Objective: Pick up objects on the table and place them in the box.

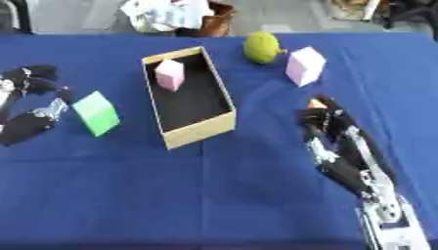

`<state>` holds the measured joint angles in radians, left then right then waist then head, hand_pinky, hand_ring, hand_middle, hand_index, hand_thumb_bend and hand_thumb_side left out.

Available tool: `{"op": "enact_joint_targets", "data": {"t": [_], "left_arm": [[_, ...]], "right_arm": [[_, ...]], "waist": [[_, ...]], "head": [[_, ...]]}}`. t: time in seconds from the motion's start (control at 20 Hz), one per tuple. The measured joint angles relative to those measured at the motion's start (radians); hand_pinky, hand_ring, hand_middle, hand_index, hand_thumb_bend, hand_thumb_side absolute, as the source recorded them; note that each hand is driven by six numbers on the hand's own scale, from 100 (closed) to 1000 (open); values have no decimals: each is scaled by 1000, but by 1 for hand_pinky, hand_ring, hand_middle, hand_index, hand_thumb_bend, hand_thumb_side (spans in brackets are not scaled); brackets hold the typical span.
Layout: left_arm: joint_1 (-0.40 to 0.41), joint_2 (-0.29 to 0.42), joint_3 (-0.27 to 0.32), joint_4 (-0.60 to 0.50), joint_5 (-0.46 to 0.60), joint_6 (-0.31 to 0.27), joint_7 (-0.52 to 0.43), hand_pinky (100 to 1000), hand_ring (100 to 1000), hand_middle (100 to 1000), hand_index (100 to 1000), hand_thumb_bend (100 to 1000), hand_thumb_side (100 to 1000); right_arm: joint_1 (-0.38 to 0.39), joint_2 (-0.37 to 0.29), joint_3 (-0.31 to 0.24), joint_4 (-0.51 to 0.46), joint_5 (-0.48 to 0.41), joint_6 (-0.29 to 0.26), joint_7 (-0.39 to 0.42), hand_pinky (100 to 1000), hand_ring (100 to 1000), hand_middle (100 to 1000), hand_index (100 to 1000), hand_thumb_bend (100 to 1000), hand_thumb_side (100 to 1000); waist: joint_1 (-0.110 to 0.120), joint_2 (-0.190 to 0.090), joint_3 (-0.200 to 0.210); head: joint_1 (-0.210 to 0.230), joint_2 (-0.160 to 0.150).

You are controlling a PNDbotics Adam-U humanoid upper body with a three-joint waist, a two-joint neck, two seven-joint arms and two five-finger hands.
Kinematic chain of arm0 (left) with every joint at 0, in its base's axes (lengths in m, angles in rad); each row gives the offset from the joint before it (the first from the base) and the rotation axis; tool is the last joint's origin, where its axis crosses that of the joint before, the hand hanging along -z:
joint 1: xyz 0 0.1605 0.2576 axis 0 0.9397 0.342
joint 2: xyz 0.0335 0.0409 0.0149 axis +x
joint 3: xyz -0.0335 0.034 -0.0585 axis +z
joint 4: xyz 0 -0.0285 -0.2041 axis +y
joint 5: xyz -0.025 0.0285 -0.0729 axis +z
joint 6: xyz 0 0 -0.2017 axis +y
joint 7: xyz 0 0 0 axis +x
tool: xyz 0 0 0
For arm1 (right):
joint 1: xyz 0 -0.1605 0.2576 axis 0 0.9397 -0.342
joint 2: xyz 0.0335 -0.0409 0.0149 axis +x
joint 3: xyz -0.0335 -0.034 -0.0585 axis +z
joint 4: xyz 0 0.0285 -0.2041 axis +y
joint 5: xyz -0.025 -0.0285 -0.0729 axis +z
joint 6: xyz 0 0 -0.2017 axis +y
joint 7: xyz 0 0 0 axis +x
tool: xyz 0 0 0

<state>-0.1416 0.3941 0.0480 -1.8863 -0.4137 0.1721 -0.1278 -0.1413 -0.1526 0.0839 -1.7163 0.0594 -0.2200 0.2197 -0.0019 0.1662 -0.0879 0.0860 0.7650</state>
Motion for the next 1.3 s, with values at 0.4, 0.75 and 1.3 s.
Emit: {"op": "enact_joint_targets", "data": {"t": [0.4,0.75,1.3], "left_arm": [[-1,0,0,13,-2,6,-6,802,726,717,845,282,498],[-27,2,-13,69,-16,12,-29,806,735,729,853,348,496],[-150,48,-68,238,-158,-19,-88,831,768,775,885,465,375]], "right_arm": [[0,0,0,2,0,0,0,906,765,749,972,100,431],[0,0,0,3,0,0,0,906,765,748,972,100,431],[0,1,3,6,0,-2,4,907,765,749,971,100,430]], "waist": [[0,0,0],[0,0,-1],[0,0,-6]], "head": [[-2,0],[-5,0],[-9,0]]}}
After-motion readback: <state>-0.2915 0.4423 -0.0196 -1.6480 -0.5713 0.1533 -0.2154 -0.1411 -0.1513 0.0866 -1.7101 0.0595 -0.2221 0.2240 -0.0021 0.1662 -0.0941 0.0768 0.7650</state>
